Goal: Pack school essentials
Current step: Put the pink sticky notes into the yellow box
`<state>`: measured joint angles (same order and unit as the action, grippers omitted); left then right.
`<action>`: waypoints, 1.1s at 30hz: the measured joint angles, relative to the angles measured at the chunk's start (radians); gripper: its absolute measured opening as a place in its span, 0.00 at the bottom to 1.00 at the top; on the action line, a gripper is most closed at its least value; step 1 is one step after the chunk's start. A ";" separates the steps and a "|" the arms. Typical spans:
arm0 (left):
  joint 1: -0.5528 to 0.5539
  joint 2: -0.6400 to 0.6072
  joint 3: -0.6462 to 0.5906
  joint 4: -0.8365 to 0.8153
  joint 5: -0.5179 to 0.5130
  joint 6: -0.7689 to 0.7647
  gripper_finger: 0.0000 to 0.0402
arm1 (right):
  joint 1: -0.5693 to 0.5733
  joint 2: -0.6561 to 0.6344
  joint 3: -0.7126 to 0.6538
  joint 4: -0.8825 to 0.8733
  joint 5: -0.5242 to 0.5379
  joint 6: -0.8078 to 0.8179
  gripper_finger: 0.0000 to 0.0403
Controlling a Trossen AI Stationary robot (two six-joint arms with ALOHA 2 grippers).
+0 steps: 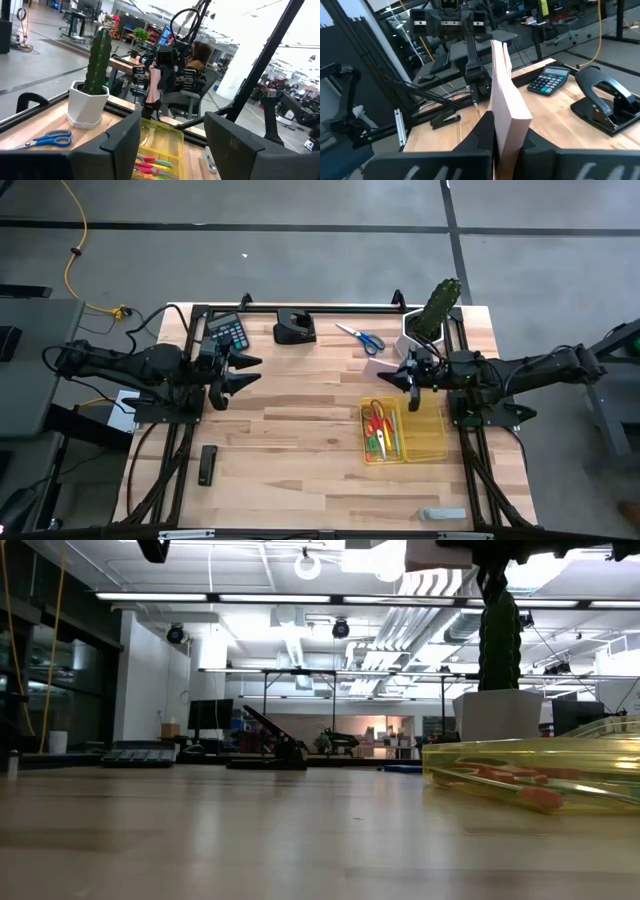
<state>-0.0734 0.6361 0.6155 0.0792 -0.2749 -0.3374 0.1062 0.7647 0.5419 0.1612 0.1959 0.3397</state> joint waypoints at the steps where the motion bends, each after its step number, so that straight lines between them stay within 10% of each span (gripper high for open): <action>1: 0.000 0.000 0.000 0.000 0.000 0.000 0.51 | 0.000 0.000 0.000 0.000 -0.005 0.000 0.00; 14: 0.000 0.000 0.000 -0.004 0.000 0.000 0.51 | 0.153 0.229 -0.001 -0.291 -0.205 0.443 0.00; 33: 0.000 0.000 0.001 -0.007 0.001 0.000 0.51 | 0.332 0.552 -0.018 -0.217 -0.186 0.897 0.00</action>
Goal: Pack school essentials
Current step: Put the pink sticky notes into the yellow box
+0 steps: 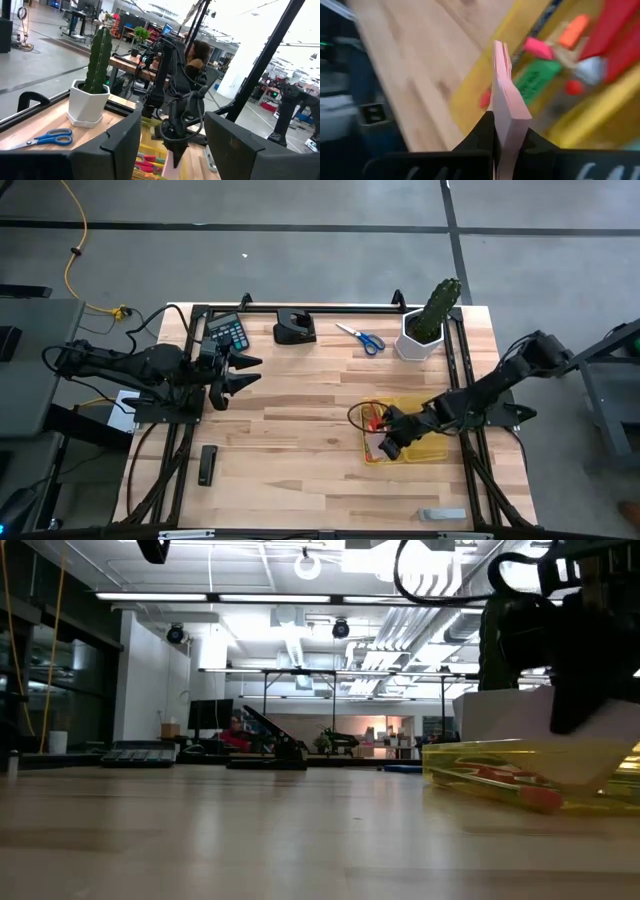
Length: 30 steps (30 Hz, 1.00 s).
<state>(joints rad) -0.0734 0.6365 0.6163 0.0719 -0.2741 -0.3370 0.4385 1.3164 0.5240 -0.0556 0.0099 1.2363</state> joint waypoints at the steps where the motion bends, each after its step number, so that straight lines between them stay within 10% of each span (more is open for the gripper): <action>1: 0.000 0.000 0.000 0.000 0.001 0.000 0.51 | 0.000 0.008 -0.022 0.062 -0.009 0.020 0.00; 7: 0.000 0.000 0.000 0.000 0.002 0.000 0.51 | 0.000 0.019 -0.183 0.417 0.064 0.201 0.00; 30: 0.000 0.000 0.000 0.000 -0.001 0.000 0.51 | -0.002 0.018 -0.199 0.419 0.015 0.292 0.31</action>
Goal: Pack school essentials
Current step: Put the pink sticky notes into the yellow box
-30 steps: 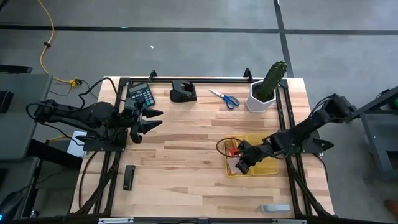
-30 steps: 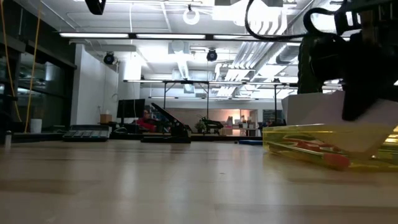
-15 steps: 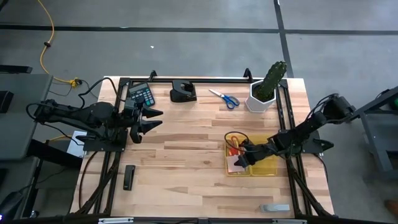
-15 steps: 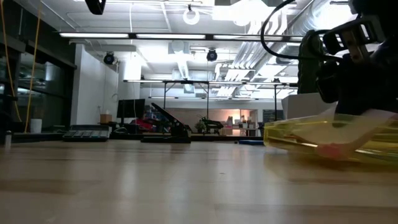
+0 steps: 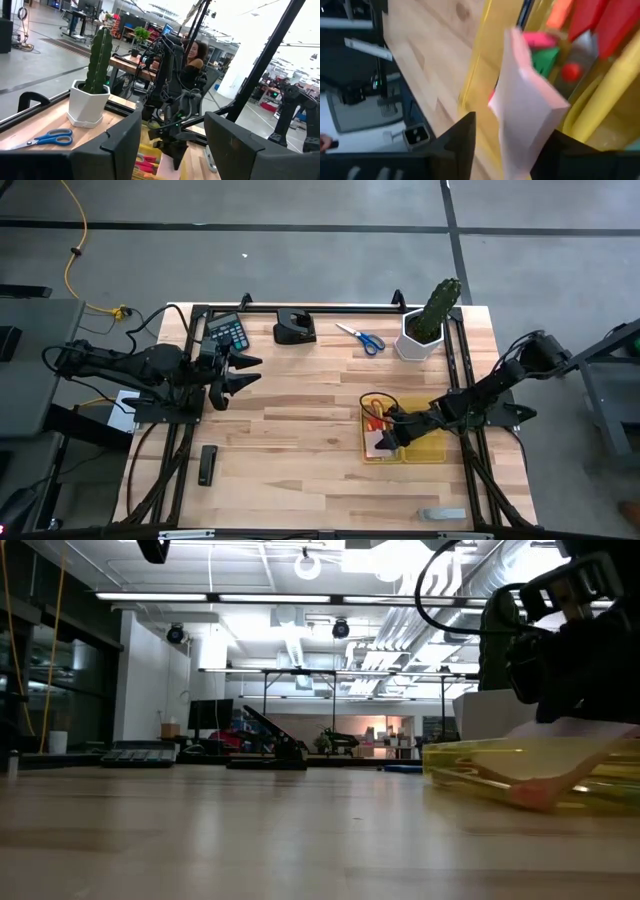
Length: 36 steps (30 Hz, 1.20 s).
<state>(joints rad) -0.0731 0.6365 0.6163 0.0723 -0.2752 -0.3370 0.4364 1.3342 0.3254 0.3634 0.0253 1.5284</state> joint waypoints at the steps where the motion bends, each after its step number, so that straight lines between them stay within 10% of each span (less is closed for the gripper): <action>1: 0.000 0.000 0.000 0.000 0.000 0.000 0.51 | 0.000 0.000 0.003 0.000 -0.018 0.000 0.34; 23: 0.000 0.000 0.000 0.000 -0.001 0.030 0.51 | 0.000 -0.004 0.010 -0.021 -0.124 0.055 0.43; 36: 0.001 0.000 0.000 0.001 -0.001 0.034 0.51 | 0.000 -0.130 0.157 -0.465 -0.043 0.010 0.43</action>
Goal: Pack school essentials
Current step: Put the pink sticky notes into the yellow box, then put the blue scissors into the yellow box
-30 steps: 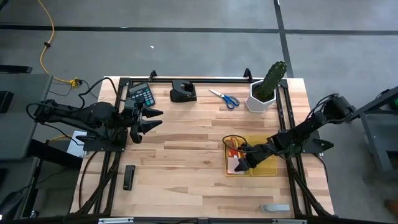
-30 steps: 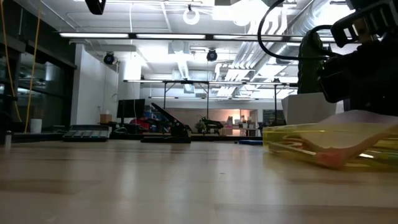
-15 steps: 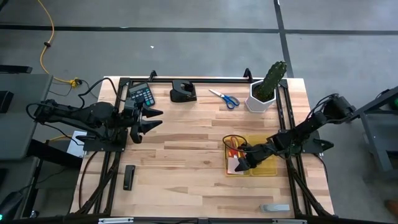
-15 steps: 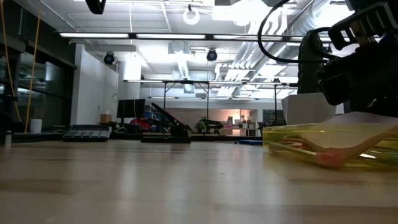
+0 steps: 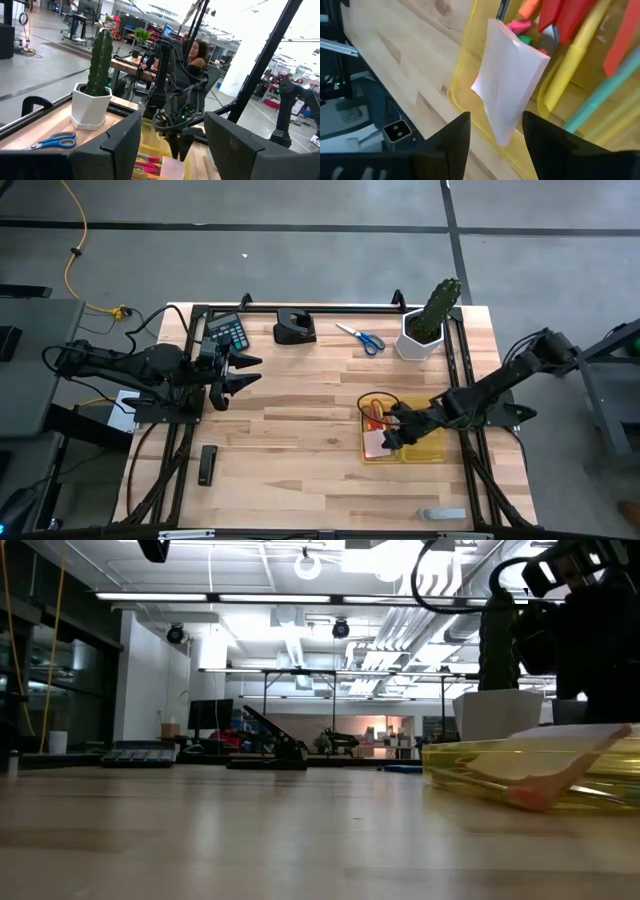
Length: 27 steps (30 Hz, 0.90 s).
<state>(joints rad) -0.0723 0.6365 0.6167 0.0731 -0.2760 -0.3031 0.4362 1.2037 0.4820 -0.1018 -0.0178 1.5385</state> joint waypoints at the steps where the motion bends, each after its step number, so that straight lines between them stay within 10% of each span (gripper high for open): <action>1: 0.000 0.000 0.000 0.000 0.000 0.000 0.51 | 0.000 -0.007 0.013 -0.029 0.007 -0.003 0.43; 13: 0.000 0.000 0.000 0.000 0.000 0.000 0.51 | 0.000 -0.082 0.138 -0.344 0.081 -0.063 0.43; 27: 0.000 0.000 0.000 0.000 0.000 0.000 0.51 | -0.011 -0.130 0.426 -0.229 0.703 -0.890 0.43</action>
<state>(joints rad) -0.0727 0.6365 0.6167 0.0727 -0.2756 -0.3027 0.4252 1.0733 0.9081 -0.3303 0.6849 0.6484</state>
